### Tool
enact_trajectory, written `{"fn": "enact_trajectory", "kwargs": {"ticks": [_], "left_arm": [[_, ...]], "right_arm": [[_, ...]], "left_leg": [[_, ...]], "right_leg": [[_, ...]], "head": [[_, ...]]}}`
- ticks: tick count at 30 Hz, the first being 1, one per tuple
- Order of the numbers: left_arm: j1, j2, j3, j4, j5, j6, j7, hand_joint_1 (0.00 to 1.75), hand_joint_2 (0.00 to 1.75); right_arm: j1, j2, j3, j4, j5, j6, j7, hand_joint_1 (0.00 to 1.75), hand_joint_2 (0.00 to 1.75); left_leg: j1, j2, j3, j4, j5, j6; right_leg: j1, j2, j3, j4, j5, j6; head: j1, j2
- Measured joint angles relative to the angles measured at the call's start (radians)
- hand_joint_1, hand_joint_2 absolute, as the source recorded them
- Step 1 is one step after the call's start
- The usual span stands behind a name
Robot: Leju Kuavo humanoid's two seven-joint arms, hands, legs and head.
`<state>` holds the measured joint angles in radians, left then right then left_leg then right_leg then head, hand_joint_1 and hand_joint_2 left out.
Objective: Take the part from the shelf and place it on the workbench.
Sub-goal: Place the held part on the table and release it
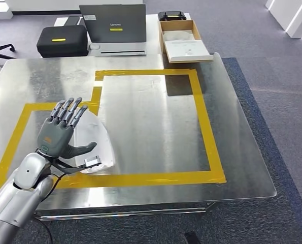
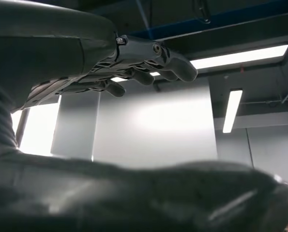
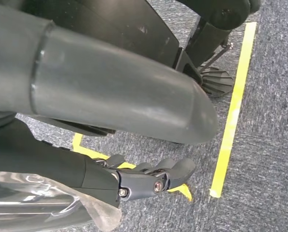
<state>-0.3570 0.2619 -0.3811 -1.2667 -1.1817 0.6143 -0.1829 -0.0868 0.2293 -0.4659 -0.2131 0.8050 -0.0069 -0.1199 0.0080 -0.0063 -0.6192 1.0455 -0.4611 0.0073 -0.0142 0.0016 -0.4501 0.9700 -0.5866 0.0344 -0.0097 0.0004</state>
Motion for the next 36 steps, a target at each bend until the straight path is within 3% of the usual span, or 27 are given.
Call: {"fn": "enact_trajectory", "kwargs": {"ticks": [4, 6, 8, 9, 11, 12, 13, 14, 15, 17, 18, 21, 23, 25, 27, 28, 29, 30, 33, 34, 36], "left_arm": [[0.049, -0.029, 0.000, -0.076, 0.177, -0.031, -0.080, 0.00, 0.00], [0.081, -0.044, 0.001, -0.121, 0.237, -0.031, -0.111, 0.00, 0.00], [0.118, -0.065, 0.003, -0.170, 0.312, -0.025, -0.154, 0.00, 0.00], [0.138, -0.077, 0.004, -0.196, 0.355, -0.022, -0.179, 0.00, 0.00], [0.178, -0.103, 0.007, -0.243, 0.437, -0.018, -0.228, 0.00, 0.00], [0.196, -0.115, 0.007, -0.264, 0.473, -0.018, -0.249, 0.00, 0.00], [0.215, -0.125, 0.007, -0.284, 0.507, -0.019, -0.269, 0.00, 0.00], [0.233, -0.134, 0.008, -0.304, 0.539, -0.021, -0.286, 0.00, 0.00], [0.251, -0.143, 0.010, -0.324, 0.572, -0.024, -0.301, 0.00, 0.00], [0.286, -0.161, 0.016, -0.366, 0.643, -0.033, -0.332, 0.00, 0.00], [0.303, -0.168, 0.020, -0.386, 0.679, -0.037, -0.347, 0.00, 0.00], [0.351, -0.188, 0.034, -0.438, 0.765, -0.049, -0.386, 0.00, 0.00], [0.377, -0.197, 0.046, -0.463, 0.802, -0.059, -0.402, 0.00, 0.00], [0.395, -0.206, 0.058, -0.479, 0.829, -0.070, -0.410, 0.00, 0.00], [0.411, -0.213, 0.067, -0.489, 0.844, -0.076, -0.412, 0.00, 0.00], [0.418, -0.216, 0.071, -0.492, 0.848, -0.077, -0.413, 0.00, 0.00], [0.424, -0.218, 0.074, -0.494, 0.851, -0.078, -0.414, 0.00, 0.00], [0.428, -0.221, 0.076, -0.497, 0.857, -0.081, -0.416, 0.00, 0.00], [0.437, -0.230, 0.089, -0.509, 0.896, -0.099, -0.430, 0.00, 0.00], [0.442, -0.235, 0.095, -0.514, 0.916, -0.107, -0.436, 0.00, 0.00], [0.456, -0.245, 0.108, -0.523, 0.958, -0.127, -0.445, 0.00, 0.00]], "right_arm": [[0.001, 0.000, 0.007, 0.000, -0.013, -0.003, 0.001, 0.00, 0.00], [0.001, 0.001, 0.011, 0.000, -0.018, -0.008, 0.004, 0.00, 0.00], [0.000, 0.003, 0.013, -0.002, -0.024, -0.016, 0.013, 0.00, 0.00], [0.000, 0.003, 0.016, -0.003, -0.026, -0.019, 0.017, 0.00, 0.00], [0.001, 0.004, 0.020, -0.004, -0.029, -0.022, 0.021, 0.00, 0.00], [0.002, 0.004, 0.021, -0.004, -0.031, -0.025, 0.022, 0.00, 0.00], [0.004, 0.003, 0.023, -0.004, -0.032, -0.027, 0.021, 0.00, 0.00], [0.006, 0.003, 0.024, -0.004, -0.034, -0.029, 0.020, 0.00, 0.00], [0.007, 0.003, 0.026, -0.005, -0.035, -0.030, 0.019, 0.00, 0.00], [0.008, 0.004, 0.028, -0.007, -0.037, -0.032, 0.016, 0.00, 0.00], [0.008, 0.004, 0.029, -0.008, -0.038, -0.032, 0.014, 0.00, 0.00], [0.013, 0.004, 0.031, -0.008, -0.043, -0.035, 0.010, 0.00, 0.00], [0.016, 0.004, 0.033, -0.008, -0.044, -0.036, 0.009, 0.00, 0.00], [0.017, 0.004, 0.035, -0.009, -0.045, -0.036, 0.009, 0.00, 0.00], [0.018, 0.003, 0.035, -0.009, -0.045, -0.035, 0.009, 0.00, 0.00], [0.019, 0.003, 0.035, -0.009, -0.045, -0.035, 0.009, 0.00, 0.00], [0.019, 0.003, 0.035, -0.009, -0.045, -0.035, 0.009, 0.00, 0.00], [0.019, 0.004, 0.035, -0.009, -0.045, -0.035, 0.009, 0.00, 0.00], [0.018, 0.004, 0.035, -0.010, -0.047, -0.035, 0.010, 0.00, 0.00], [0.018, 0.004, 0.035, -0.010, -0.048, -0.035, 0.010, 0.00, 0.00], [0.018, 0.004, 0.035, -0.010, -0.051, -0.035, 0.010, 0.00, 0.00]], "left_leg": [[-0.006, 0.000, 0.000, 0.001, -0.005, 0.008], [-0.008, 0.001, 0.002, -0.003, -0.005, 0.015], [-0.004, 0.004, 0.011, -0.019, 0.001, 0.023], [-0.001, 0.005, 0.015, -0.027, 0.004, 0.026], [0.001, 0.007, 0.019, -0.031, 0.005, 0.029], [0.001, 0.007, 0.018, -0.031, 0.005, 0.029], [0.001, 0.007, 0.019, -0.030, 0.004, 0.029], [0.002, 0.007, 0.020, -0.030, 0.003, 0.028], [0.004, 0.006, 0.021, -0.028, 0.002, 0.025], [0.006, 0.005, 0.021, -0.022, -0.004, 0.015], [0.005, 0.004, 0.020, -0.018, -0.005, 0.008], [0.005, 0.003, 0.017, -0.013, 0.002, -0.011], [0.008, 0.003, 0.012, -0.002, -0.012, -0.022], [0.010, 0.004, -0.014, 0.072, -0.074, -0.029], [0.010, 0.004, -0.052, 0.199, -0.149, -0.034], [0.010, 0.004, -0.060, 0.243, -0.167, -0.034], [0.010, 0.004, -0.054, 0.255, -0.166, -0.033], [0.010, 0.004, -0.029, 0.228, -0.147, -0.030], [0.005, 0.003, 0.092, 0.031, -0.079, -0.014], [0.002, 0.003, 0.115, -0.012, -0.073, -0.010], [-0.003, 0.003, 0.122, -0.038, -0.070, -0.004]], "right_leg": [[-0.006, 0.001, 0.000, -0.002, -0.002, 0.004], [-0.008, 0.001, 0.005, -0.006, -0.001, 0.012], [-0.008, 0.001, -0.001, 0.011, -0.019, 0.018], [-0.007, 0.000, -0.018, 0.048, -0.043, 0.019], [-0.007, -0.001, -0.091, 0.182, -0.106, 0.020], [-0.007, -0.001, -0.131, 0.250, -0.124, 0.021], [-0.008, -0.001, -0.161, 0.291, -0.123, 0.023], [-0.009, -0.001, -0.175, 0.294, -0.100, 0.024], [-0.010, -0.001, -0.169, 0.255, -0.057, 0.026], [-0.013, -0.001, -0.121, 0.124, 0.027, 0.028], [-0.012, 0.000, -0.100, 0.076, 0.049, 0.028], [-0.006, 0.005, -0.087, 0.049, 0.057, 0.019], [-0.008, 0.003, -0.092, 0.046, 0.064, 0.002], [-0.009, -0.001, -0.100, 0.042, 0.074, -0.018], [-0.005, -0.005, -0.110, 0.043, 0.082, -0.029], [-0.003, -0.006, -0.115, 0.044, 0.086, -0.031], [-0.001, -0.006, -0.121, 0.044, 0.090, -0.033], [0.001, -0.006, -0.126, 0.045, 0.094, -0.033], [0.006, -0.005, -0.135, 0.046, 0.107, -0.027], [0.006, -0.005, -0.138, 0.046, 0.112, -0.022], [0.006, -0.005, -0.144, 0.044, 0.124, -0.009]], "head": [[0.000, 0.000], [0.000, 0.000], [0.001, 0.000], [0.002, 0.000], [0.003, 0.000], [0.003, 0.000], [0.003, 0.000], [0.003, 0.000], [0.003, 0.000], [0.004, 0.000], [0.005, 0.000], [0.003, 0.000], [0.001, 0.000], [-0.002, 0.000], [-0.003, 0.000], [-0.003, 0.000], [-0.003, 0.000], [-0.003, 0.000], [-0.003, 0.000], [-0.003, 0.000], [-0.002, 0.000]]}}
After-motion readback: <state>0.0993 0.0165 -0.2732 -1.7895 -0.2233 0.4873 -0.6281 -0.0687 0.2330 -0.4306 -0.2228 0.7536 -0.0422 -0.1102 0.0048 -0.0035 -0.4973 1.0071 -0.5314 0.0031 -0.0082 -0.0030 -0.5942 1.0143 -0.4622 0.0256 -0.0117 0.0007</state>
